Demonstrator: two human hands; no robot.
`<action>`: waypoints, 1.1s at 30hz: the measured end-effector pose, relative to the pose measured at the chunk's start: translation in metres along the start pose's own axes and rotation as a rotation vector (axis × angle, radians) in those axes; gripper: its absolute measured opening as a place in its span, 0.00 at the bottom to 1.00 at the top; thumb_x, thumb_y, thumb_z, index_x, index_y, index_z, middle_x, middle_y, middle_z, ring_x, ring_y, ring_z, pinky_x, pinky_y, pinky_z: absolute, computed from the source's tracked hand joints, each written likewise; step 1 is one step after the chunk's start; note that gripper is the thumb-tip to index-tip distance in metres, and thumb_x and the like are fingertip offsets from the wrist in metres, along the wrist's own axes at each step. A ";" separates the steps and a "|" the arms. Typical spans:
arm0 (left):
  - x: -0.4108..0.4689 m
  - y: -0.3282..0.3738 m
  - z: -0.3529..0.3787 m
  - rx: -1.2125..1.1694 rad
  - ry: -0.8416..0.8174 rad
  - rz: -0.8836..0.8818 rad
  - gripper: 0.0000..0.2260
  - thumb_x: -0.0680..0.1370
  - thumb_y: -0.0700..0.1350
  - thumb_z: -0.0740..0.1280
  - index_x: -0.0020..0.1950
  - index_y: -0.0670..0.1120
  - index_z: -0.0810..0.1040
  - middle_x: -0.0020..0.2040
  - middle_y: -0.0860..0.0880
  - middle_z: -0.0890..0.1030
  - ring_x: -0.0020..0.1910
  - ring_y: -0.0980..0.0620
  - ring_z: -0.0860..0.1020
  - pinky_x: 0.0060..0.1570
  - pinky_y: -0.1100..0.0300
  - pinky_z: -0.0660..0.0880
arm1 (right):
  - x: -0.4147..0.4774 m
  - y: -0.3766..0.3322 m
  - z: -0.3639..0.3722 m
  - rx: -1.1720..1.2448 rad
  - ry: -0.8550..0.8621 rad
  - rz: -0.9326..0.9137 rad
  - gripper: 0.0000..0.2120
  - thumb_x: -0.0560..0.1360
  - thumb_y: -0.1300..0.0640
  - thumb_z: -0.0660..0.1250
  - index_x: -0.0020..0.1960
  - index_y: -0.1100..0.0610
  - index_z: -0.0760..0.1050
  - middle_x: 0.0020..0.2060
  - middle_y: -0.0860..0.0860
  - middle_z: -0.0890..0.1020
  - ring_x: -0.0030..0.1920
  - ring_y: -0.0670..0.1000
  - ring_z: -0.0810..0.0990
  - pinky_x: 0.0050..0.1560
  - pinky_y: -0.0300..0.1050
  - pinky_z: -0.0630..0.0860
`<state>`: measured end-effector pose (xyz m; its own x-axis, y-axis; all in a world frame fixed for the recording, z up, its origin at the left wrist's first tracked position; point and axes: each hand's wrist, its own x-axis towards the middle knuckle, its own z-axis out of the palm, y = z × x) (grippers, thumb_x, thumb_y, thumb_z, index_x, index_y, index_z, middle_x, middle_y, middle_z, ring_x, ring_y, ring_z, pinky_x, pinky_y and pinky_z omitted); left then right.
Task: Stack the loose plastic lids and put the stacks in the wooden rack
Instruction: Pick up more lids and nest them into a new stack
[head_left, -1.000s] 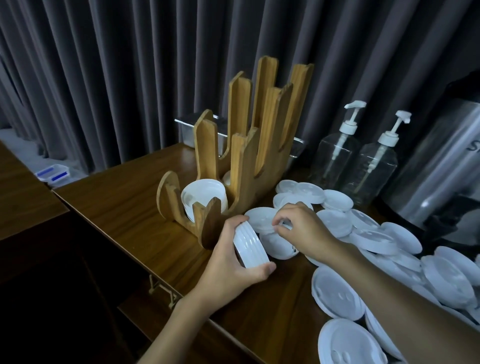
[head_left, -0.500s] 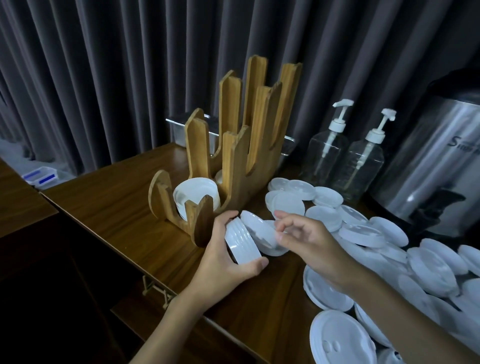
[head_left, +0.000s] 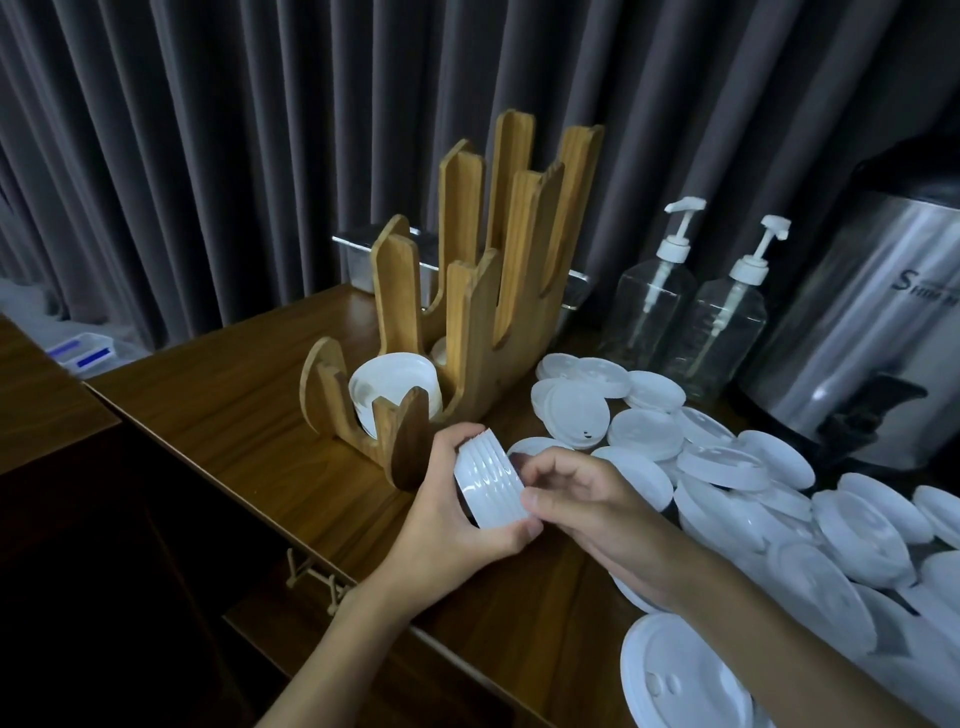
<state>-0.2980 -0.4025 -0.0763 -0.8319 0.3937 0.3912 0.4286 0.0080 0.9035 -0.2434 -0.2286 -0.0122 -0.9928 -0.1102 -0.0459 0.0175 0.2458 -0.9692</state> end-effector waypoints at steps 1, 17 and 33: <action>0.000 0.000 0.000 -0.002 -0.001 0.002 0.39 0.66 0.57 0.81 0.69 0.60 0.62 0.56 0.64 0.72 0.61 0.57 0.75 0.52 0.64 0.78 | 0.000 0.000 -0.001 0.015 -0.011 0.013 0.11 0.74 0.56 0.71 0.55 0.55 0.80 0.54 0.57 0.84 0.60 0.53 0.82 0.59 0.46 0.80; -0.001 0.011 0.001 0.016 -0.105 0.003 0.36 0.65 0.61 0.79 0.65 0.67 0.61 0.56 0.65 0.70 0.62 0.58 0.73 0.54 0.60 0.79 | 0.005 0.005 -0.020 -0.054 -0.098 0.039 0.31 0.67 0.51 0.79 0.68 0.50 0.74 0.62 0.45 0.82 0.64 0.46 0.80 0.60 0.41 0.78; -0.001 0.011 0.002 0.038 -0.063 0.039 0.34 0.65 0.58 0.79 0.65 0.65 0.63 0.56 0.64 0.72 0.62 0.56 0.74 0.54 0.62 0.78 | 0.014 0.003 -0.023 -0.198 -0.123 0.004 0.32 0.68 0.48 0.77 0.69 0.45 0.70 0.66 0.46 0.79 0.65 0.42 0.78 0.63 0.40 0.77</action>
<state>-0.2921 -0.4011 -0.0672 -0.7910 0.4515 0.4129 0.4740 0.0256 0.8801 -0.2595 -0.2070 -0.0101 -0.9708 -0.2222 -0.0902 -0.0143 0.4289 -0.9032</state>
